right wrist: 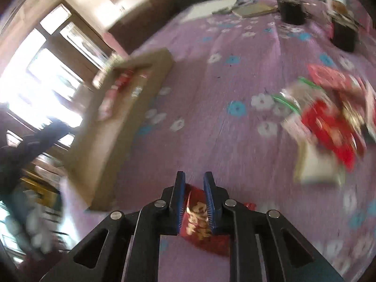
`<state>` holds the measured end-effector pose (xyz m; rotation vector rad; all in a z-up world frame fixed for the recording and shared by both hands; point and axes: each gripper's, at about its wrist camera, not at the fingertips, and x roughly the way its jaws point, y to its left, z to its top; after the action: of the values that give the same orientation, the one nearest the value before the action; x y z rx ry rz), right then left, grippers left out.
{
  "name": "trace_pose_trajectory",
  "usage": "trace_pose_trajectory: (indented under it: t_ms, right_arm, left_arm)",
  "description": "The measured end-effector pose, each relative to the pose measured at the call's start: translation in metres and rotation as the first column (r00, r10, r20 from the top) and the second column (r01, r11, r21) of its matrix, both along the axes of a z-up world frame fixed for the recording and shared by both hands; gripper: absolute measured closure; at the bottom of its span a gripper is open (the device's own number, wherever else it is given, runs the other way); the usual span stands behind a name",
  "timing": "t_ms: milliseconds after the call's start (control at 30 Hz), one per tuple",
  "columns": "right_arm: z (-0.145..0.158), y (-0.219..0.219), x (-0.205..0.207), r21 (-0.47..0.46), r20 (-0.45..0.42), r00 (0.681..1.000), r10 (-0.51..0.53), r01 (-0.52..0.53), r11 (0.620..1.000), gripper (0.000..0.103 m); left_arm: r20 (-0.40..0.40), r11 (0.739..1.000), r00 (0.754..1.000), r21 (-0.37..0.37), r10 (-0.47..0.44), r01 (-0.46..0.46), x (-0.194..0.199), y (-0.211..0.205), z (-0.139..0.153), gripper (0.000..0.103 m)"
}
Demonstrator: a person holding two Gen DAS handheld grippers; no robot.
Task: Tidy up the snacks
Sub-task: 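Grasp the red gold-print packet with the left tool while the right tool reaches toward a white candy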
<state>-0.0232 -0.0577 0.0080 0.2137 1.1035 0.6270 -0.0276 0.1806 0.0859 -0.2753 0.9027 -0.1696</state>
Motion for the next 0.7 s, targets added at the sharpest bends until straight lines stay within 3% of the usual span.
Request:
trace_pose_trajectory:
  t_ms: [67,167,333,567,700]
  right_arm:
    - [0.014,-0.027,-0.011,0.045,0.057,0.997,-0.058,0.056,0.997,0.083]
    - [0.032,-0.077,-0.021,0.046,0.168,0.966,-0.198,0.193,0.98,0.073]
    - [0.02,-0.127,-0.017,0.035,0.148,0.935,-0.324,0.322,0.946,0.073]
    - [0.006,-0.124,-0.002,0.045,0.106,0.939,-0.327,0.324,0.945,0.072]
    - [0.0,-0.108,0.007,0.001,0.106,0.945,-0.311,0.312,0.95,0.058]
  left_arm:
    - [-0.006,1.0,1.0,0.005,-0.031,0.031,-0.003,-0.015,-0.004,0.04]
    - [-0.01,0.996,0.996,0.025,-0.09,0.091,-0.007,-0.041,-0.012,0.04]
    - [-0.035,0.978,0.981,0.076,-0.192,0.194,-0.014,-0.08,-0.03,0.04]
    - [-0.03,0.946,0.964,0.185,-0.266,0.266,-0.021,-0.108,-0.039,0.04]
    - [0.0,0.906,0.948,0.295,-0.318,0.304,-0.021,-0.123,-0.041,0.04]
